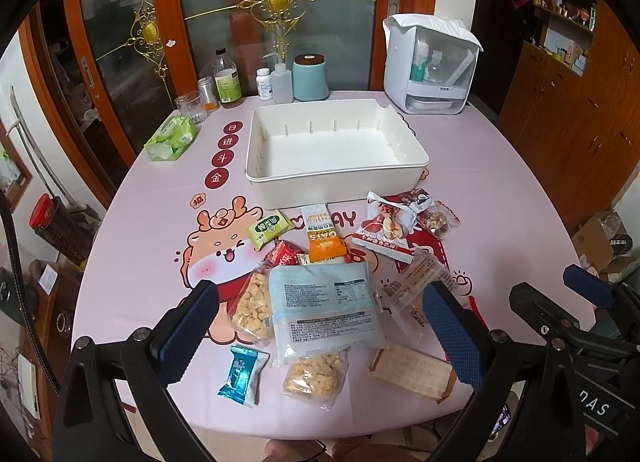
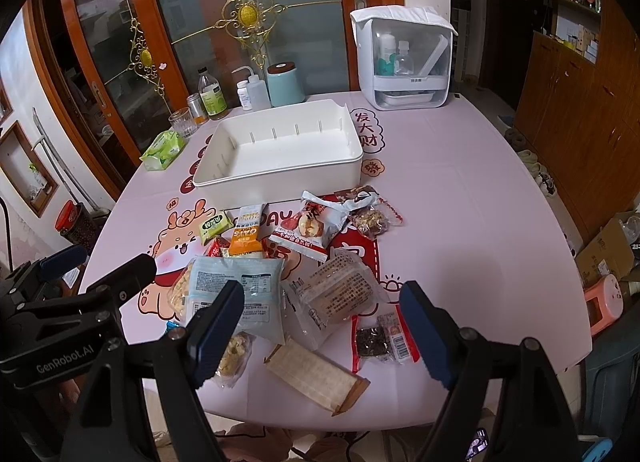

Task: Organize snacks

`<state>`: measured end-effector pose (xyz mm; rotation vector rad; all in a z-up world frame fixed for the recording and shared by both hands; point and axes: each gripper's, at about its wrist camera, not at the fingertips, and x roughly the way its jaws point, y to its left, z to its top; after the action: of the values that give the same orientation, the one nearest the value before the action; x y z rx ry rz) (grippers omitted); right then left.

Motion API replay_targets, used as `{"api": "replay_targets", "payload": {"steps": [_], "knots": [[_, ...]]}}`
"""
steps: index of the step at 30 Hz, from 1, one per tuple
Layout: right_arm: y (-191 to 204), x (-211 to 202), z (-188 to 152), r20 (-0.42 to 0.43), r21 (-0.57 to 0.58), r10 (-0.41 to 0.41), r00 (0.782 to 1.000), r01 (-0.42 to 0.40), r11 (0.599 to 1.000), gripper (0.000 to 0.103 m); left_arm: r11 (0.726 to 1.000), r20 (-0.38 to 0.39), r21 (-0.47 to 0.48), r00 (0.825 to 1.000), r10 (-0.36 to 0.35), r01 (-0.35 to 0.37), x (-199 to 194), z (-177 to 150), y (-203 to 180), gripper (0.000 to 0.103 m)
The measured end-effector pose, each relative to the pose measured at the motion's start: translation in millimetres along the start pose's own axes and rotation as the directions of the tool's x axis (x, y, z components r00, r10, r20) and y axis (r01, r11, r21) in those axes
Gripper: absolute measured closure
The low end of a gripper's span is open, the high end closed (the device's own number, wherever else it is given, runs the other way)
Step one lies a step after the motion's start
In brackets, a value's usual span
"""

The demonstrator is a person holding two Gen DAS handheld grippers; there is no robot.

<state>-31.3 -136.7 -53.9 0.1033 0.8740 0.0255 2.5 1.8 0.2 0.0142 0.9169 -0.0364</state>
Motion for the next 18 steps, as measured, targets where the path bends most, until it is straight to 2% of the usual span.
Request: {"api": "replay_targets", "payload": {"steps": [18], "knots": [[3.7,2.4,-2.0,-0.007,-0.015,0.023,1.000,-0.023,1.000,0.022,1.000,-0.019,-0.011,1.000,-0.004,0.004,3.8,-4.5,1.7,0.002]]}}
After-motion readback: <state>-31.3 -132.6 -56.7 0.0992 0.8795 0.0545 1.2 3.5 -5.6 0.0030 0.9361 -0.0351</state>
